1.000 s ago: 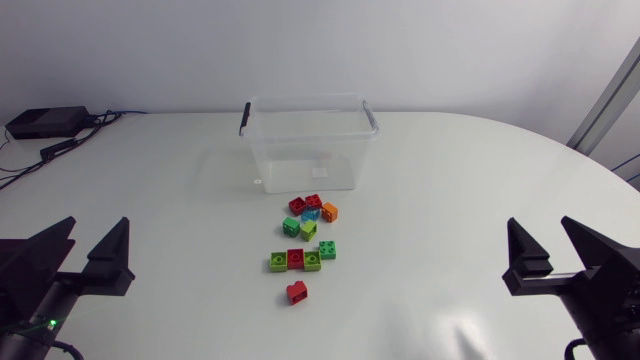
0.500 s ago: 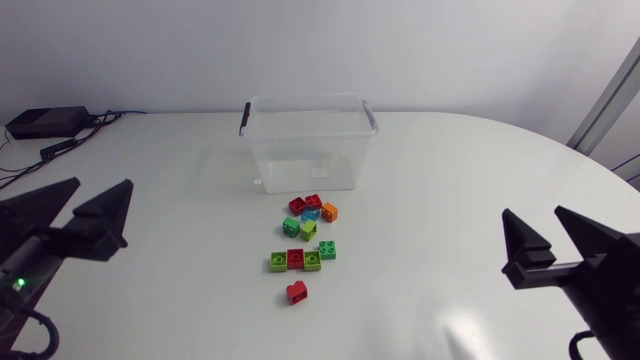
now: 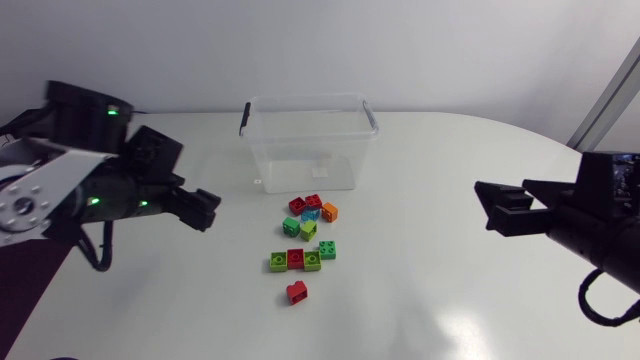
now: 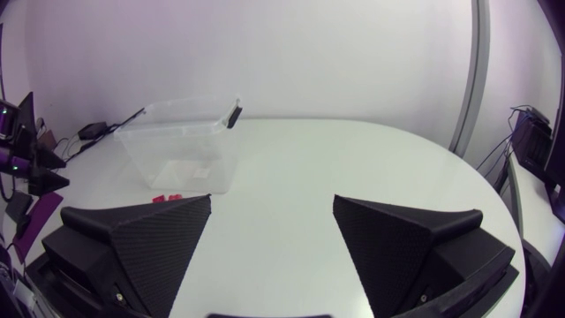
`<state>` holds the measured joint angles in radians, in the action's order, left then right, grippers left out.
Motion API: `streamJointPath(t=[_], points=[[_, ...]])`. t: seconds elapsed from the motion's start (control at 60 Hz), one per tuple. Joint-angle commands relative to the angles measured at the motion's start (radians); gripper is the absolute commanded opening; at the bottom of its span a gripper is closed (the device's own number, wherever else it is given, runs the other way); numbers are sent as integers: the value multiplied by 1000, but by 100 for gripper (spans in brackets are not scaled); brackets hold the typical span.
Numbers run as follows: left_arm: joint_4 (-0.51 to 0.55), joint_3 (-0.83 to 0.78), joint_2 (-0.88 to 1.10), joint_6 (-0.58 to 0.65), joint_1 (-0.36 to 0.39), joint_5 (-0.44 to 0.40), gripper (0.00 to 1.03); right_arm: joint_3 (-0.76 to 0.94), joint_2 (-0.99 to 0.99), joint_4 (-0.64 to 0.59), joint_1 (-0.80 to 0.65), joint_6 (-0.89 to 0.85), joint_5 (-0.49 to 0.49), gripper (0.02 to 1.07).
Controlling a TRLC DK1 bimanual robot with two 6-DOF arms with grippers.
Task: Place the duplo bricks in the container
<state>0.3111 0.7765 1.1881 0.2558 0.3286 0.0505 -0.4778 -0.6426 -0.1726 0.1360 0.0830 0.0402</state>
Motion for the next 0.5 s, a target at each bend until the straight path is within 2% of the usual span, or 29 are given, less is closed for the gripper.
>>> streamJointPath(t=[0.0,0.083,0.167,0.283,0.483], points=[[46,72,145,189,20,-40,89,-59,-71,-53,20,40,24,103],[117,104,225,298,32,-149,92,-111,-127,-131,25,40,61,103],[144,116,286,382,82,-166,92,-165,-190,-226,34,14,92,103],[141,112,366,487,128,-193,92,-217,-269,-317,120,-63,89,103],[100,122,466,570,150,-267,91,-214,-305,-352,215,-167,201,103]])
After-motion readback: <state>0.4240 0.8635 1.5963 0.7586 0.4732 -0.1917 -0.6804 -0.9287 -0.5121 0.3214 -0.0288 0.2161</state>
